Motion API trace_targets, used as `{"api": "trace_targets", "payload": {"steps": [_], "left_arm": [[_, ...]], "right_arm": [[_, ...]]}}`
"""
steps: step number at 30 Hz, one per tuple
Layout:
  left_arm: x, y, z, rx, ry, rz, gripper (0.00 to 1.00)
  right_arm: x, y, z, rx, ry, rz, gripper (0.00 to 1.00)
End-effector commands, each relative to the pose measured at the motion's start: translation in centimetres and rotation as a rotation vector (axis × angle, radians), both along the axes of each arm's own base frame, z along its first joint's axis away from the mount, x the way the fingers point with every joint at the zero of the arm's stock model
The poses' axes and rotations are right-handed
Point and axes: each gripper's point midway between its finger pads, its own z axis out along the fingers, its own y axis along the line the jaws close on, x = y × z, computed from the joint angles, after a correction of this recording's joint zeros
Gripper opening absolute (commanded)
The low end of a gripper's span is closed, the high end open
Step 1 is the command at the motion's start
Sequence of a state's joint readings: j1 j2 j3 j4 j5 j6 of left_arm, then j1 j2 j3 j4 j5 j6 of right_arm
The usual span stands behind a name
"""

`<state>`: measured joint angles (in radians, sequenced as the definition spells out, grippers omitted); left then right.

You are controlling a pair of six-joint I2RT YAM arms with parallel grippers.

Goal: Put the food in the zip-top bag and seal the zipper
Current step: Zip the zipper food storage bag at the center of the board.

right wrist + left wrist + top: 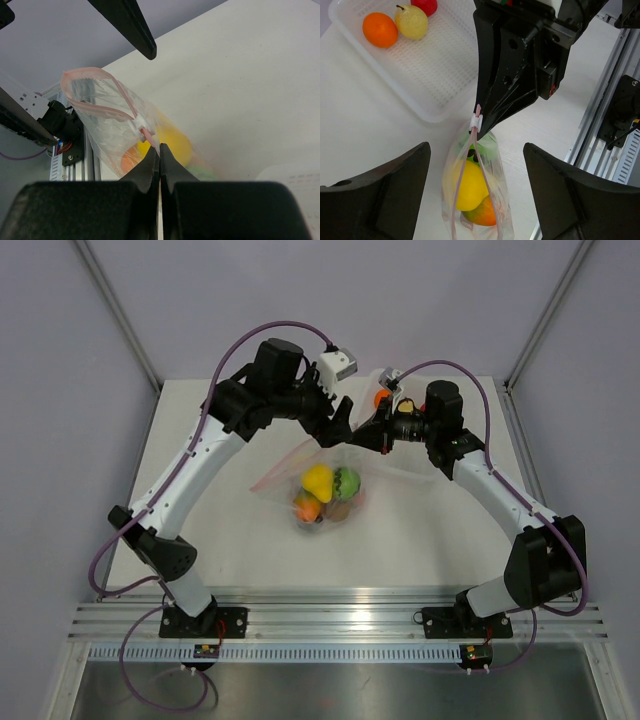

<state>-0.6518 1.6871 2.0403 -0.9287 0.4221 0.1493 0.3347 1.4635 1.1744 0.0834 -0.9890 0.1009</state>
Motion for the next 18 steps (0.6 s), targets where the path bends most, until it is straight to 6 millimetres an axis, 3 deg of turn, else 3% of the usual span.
{"api": "trace_targets", "payload": {"steps": [1, 10, 18], "left_arm": [[-0.1, -1.1, 1.6, -0.044, -0.028, -0.023, 0.78], [0.3, -2.3, 0.7, -0.024, -0.030, -0.025, 0.68], [0.6, -2.4, 0.5, -0.022, -0.035, -0.017, 0.50]], "right_arm": [[-1.1, 0.2, 3.2, 0.030, -0.092, 0.035, 0.00], [-1.5, 0.3, 3.6, 0.036, -0.094, 0.051, 0.00], [-1.7, 0.3, 3.5, 0.035, -0.093, 0.056, 0.00]]}}
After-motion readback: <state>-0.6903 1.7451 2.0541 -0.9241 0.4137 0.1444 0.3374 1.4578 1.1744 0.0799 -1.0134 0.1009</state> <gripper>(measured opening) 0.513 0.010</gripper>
